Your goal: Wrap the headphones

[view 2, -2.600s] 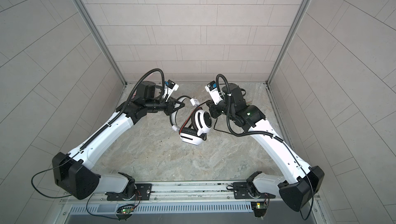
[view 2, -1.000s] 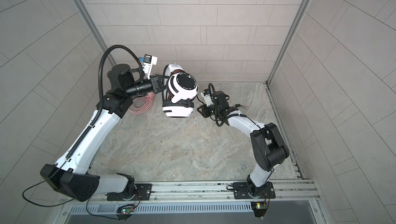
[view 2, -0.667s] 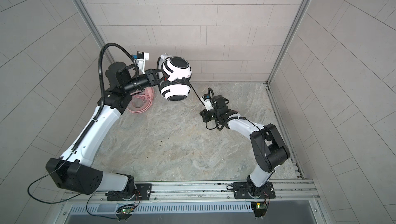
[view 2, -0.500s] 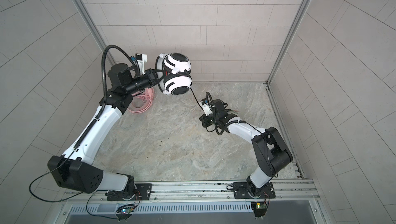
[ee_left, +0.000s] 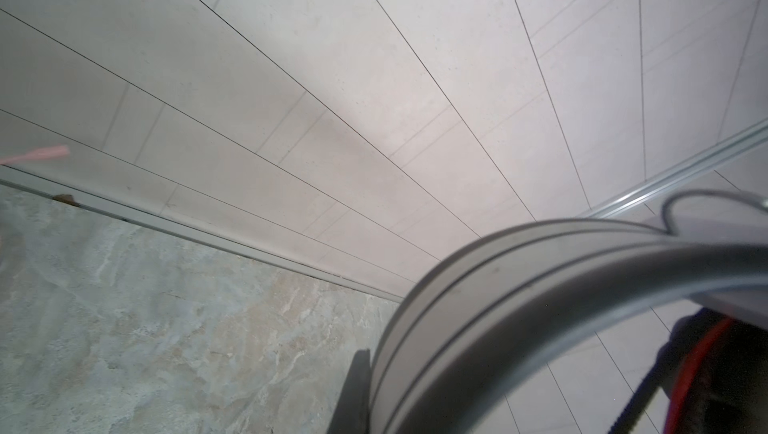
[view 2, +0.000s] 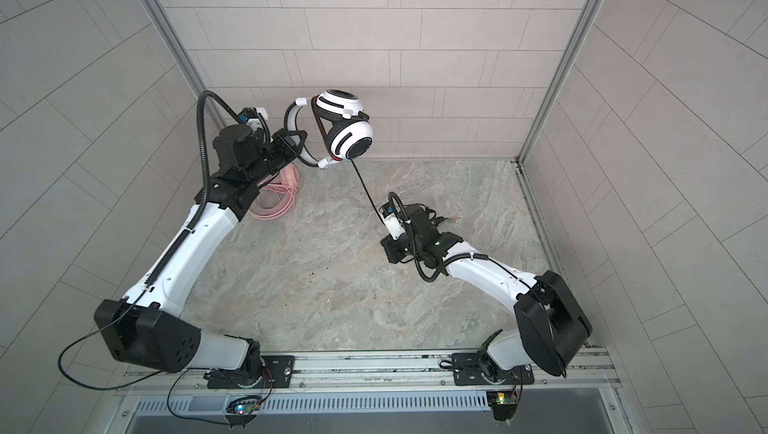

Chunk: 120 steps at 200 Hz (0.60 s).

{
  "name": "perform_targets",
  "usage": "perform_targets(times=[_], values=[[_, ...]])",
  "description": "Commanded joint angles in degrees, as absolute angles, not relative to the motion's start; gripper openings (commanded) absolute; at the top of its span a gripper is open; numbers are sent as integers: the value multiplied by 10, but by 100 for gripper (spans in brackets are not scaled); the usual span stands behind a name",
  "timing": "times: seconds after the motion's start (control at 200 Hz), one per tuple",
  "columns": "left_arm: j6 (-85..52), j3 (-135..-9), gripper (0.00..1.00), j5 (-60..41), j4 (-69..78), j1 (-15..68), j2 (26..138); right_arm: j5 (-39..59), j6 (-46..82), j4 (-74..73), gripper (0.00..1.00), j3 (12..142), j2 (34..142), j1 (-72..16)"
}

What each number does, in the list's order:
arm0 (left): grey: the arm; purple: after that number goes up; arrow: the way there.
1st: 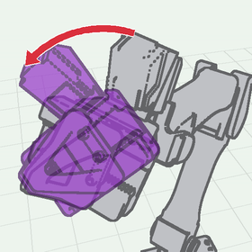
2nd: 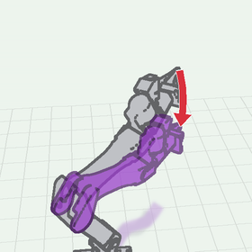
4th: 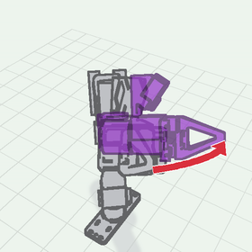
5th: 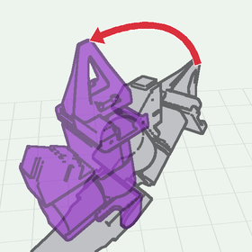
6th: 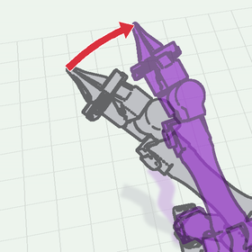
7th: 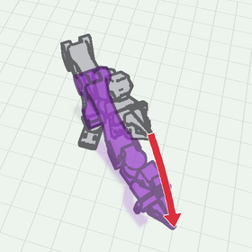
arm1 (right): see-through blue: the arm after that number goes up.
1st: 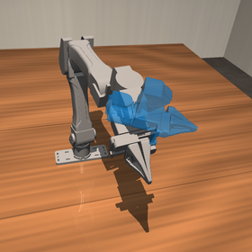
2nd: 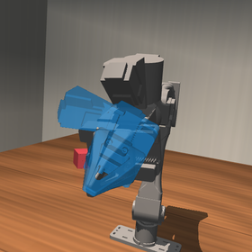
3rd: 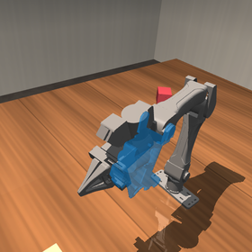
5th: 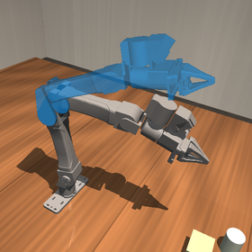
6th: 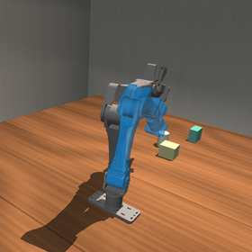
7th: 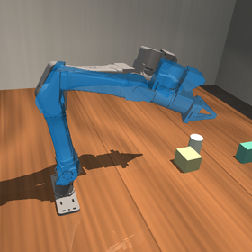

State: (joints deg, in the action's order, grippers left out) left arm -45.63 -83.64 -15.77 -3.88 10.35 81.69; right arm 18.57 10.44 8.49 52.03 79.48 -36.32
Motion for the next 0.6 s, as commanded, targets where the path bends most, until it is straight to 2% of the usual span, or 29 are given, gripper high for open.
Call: perform_targets(times=[0.0, 0.335, 0.595], values=[[-498, -841, 0, -75, 49, 94, 809, 164, 91, 167, 0, 521, 759, -383], [-480, -839, 0, -3, 48, 93, 855, 91, 70, 308, 0, 611, 703, -477], [-400, -801, 0, 79, 28, 107, 867, 82, 70, 353, 0, 663, 671, -484]])
